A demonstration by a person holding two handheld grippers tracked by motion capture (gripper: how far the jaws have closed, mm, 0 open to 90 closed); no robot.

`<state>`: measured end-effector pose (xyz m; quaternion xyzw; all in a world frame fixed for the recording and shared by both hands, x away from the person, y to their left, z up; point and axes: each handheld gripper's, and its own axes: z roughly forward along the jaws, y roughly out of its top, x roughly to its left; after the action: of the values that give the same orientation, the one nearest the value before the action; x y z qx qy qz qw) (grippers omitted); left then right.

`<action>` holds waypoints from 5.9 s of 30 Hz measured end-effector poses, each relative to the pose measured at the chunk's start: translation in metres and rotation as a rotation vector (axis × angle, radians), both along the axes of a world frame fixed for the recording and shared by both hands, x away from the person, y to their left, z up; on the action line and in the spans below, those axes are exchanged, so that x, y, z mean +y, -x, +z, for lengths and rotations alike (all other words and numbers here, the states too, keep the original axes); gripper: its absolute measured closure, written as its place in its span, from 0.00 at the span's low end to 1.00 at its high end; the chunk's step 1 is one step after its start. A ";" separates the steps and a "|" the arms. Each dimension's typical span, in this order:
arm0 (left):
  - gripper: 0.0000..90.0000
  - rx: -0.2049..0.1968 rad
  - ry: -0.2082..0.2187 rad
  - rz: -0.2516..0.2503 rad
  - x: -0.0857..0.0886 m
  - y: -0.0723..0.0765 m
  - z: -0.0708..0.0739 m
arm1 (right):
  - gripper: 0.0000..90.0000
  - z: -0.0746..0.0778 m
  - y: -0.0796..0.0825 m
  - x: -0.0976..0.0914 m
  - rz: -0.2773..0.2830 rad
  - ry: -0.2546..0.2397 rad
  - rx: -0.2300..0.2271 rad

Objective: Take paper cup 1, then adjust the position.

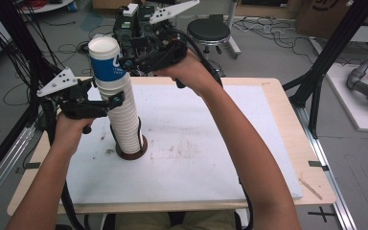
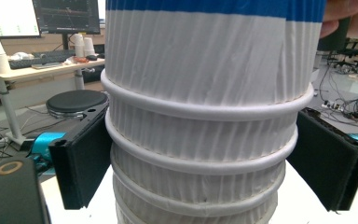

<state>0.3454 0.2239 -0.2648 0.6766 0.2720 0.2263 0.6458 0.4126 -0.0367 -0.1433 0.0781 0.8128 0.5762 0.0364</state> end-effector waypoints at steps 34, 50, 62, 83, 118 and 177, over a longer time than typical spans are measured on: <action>0.14 0.007 0.000 -0.003 0.001 0.000 0.000 | 0.33 0.070 0.007 0.018 -0.065 -0.147 -0.123; 0.12 0.002 0.050 0.018 0.008 0.006 -0.002 | 0.33 0.052 0.016 -0.075 -0.187 -0.104 -0.148; 0.12 -0.033 0.071 0.041 0.030 0.039 -0.007 | 0.33 -0.010 0.019 -0.124 -0.254 -0.079 -0.067; 0.12 0.039 0.023 0.009 0.034 0.076 -0.094 | 0.32 -0.147 0.054 -0.182 -0.366 0.052 0.015; 0.12 0.009 -0.088 -0.390 -0.091 0.057 -0.081 | 0.33 -0.171 0.097 -0.188 -0.288 0.038 -0.004; 0.26 0.098 -0.273 -0.474 -0.125 0.034 -0.099 | 0.20 -0.145 0.081 -0.127 0.018 0.196 0.036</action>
<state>0.3112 0.0989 -0.3635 0.8122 0.1042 0.0703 0.5697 0.3314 -0.1634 -0.2884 0.0773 0.8665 0.4927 0.0241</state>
